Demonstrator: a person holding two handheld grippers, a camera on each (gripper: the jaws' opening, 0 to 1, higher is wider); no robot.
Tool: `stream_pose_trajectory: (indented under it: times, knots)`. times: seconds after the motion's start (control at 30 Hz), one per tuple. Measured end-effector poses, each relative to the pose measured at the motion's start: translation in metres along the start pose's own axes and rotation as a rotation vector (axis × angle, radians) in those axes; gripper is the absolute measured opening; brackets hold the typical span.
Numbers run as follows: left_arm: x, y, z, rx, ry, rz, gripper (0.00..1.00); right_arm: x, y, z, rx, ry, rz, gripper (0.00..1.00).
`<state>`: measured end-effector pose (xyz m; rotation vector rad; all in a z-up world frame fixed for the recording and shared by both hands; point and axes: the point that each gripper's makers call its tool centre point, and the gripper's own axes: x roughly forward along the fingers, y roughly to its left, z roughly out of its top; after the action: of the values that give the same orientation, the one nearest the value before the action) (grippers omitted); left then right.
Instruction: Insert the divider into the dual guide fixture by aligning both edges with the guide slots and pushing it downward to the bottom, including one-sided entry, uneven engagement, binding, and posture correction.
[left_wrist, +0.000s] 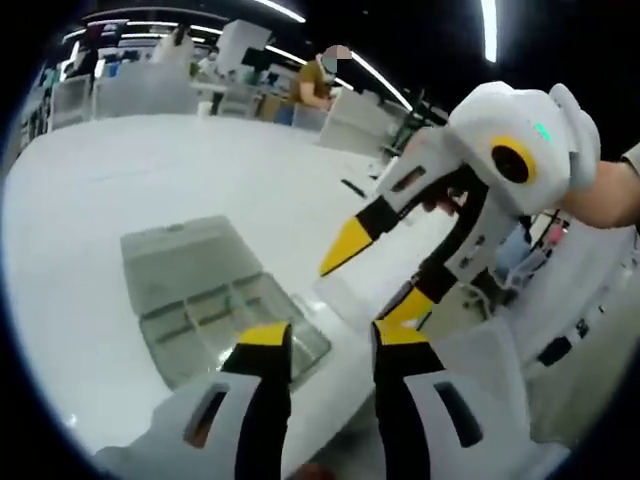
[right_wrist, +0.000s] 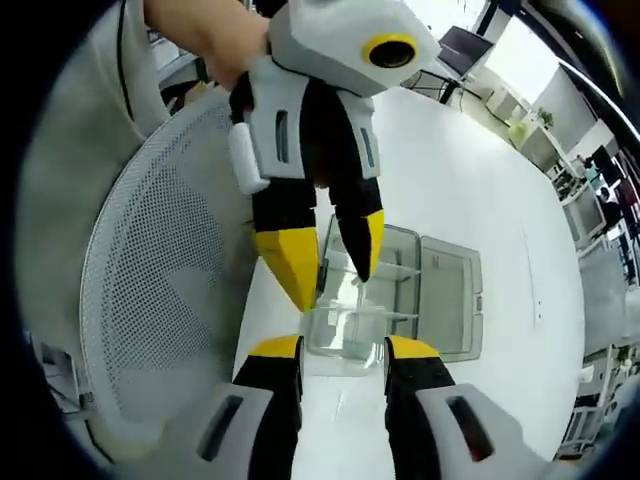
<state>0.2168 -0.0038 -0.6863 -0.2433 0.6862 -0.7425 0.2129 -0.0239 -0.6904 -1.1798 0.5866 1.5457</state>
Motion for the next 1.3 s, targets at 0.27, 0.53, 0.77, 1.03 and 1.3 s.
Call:
stream_pose_trajectory:
  times: [0.27, 0.53, 0.77, 1.03, 1.3]
  knots:
    - [-0.003, -0.001, -0.002, -0.087, -0.005, -0.006, 0.2, -0.001, 0.005, 0.017, -0.016, -0.027, -0.014, 0.27]
    - [-0.006, 0.002, -0.003, -0.185, -0.026, -0.021, 0.18, -0.001, 0.004, 0.025, -0.021, -0.038, -0.027, 0.27]
    - [-0.006, -0.001, 0.0, -0.226, -0.033, -0.047, 0.11, 0.0, 0.002, 0.026, -0.022, -0.037, -0.031, 0.27]
    - [-0.007, 0.001, 0.005, -0.268, -0.046, -0.056, 0.04, 0.003, 0.001, 0.028, -0.023, -0.04, -0.03, 0.27]
    - [-0.008, 0.0, 0.005, -0.317, -0.049, -0.066, 0.02, 0.002, 0.002, 0.029, -0.03, -0.041, -0.039, 0.27]
